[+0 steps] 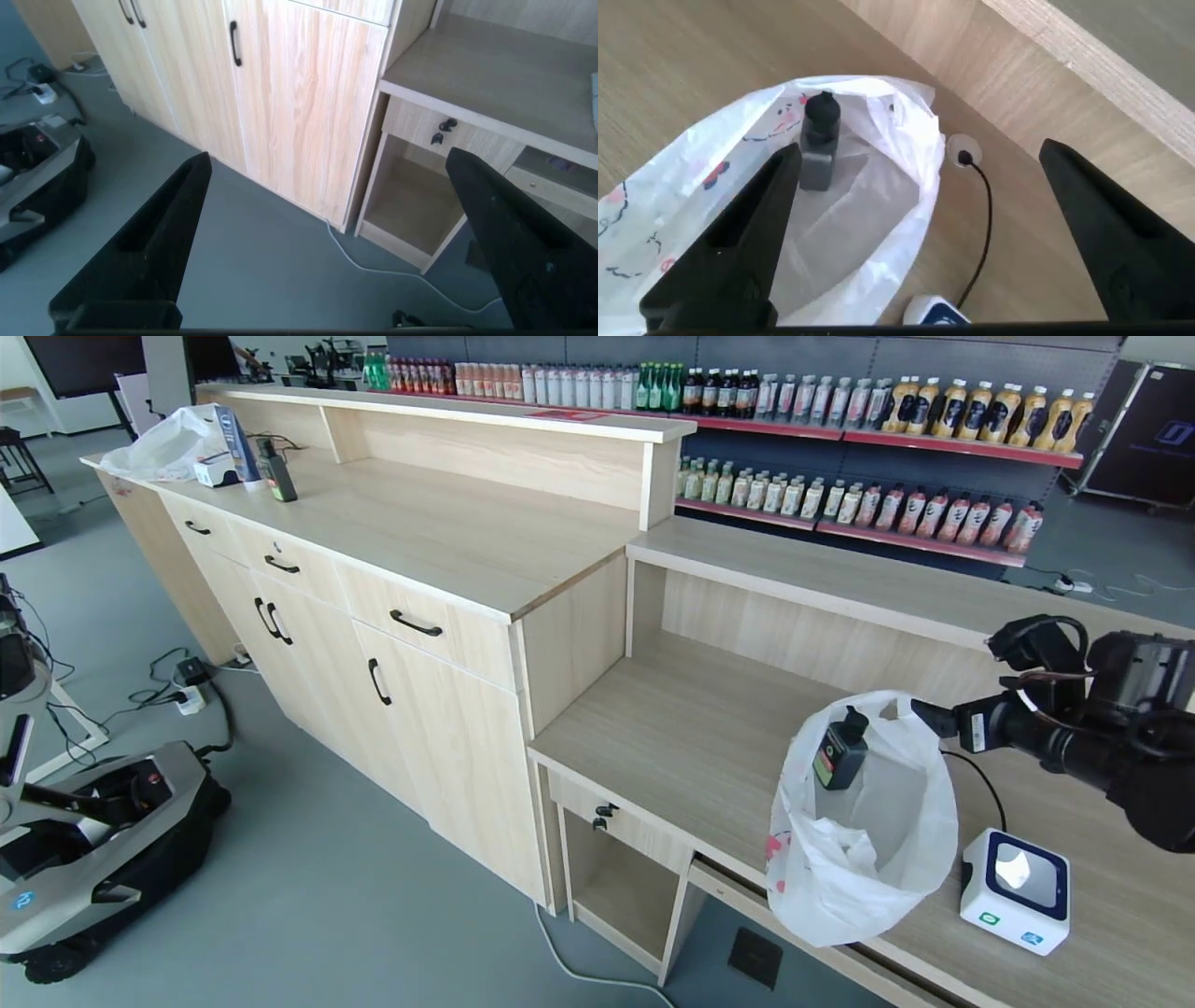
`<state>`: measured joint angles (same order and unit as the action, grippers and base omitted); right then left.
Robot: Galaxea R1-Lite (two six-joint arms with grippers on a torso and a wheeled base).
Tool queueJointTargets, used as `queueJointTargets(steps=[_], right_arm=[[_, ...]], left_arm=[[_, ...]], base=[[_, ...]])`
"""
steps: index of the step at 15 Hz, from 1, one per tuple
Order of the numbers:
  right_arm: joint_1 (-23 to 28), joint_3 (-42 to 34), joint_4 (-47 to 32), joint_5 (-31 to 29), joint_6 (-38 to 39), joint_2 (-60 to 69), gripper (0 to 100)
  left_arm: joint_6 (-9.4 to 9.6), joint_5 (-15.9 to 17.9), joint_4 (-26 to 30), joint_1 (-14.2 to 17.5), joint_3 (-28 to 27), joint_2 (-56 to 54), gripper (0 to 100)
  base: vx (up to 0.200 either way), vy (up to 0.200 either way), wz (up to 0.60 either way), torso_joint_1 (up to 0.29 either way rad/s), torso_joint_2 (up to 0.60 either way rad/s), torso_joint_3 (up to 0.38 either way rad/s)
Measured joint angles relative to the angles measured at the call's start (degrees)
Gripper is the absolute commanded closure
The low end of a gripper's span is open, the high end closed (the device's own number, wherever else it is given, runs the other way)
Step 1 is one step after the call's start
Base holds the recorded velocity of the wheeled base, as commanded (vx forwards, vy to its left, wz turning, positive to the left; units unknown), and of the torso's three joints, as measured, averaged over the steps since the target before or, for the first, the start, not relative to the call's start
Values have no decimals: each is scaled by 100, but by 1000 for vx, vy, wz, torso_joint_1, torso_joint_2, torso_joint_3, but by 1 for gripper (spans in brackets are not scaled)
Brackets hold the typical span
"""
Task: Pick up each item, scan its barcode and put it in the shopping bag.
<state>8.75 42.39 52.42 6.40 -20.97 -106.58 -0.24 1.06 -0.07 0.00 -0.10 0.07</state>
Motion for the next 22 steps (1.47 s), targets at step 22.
queueJointTargets(steps=[22], right_arm=[[3822, -1196, -553, 2510, -5, 645, 0]], left_arm=[[0, 0, 0, -2, 0, 0, 0]], base=[[0, 0, -273, 2, 1, 3]])
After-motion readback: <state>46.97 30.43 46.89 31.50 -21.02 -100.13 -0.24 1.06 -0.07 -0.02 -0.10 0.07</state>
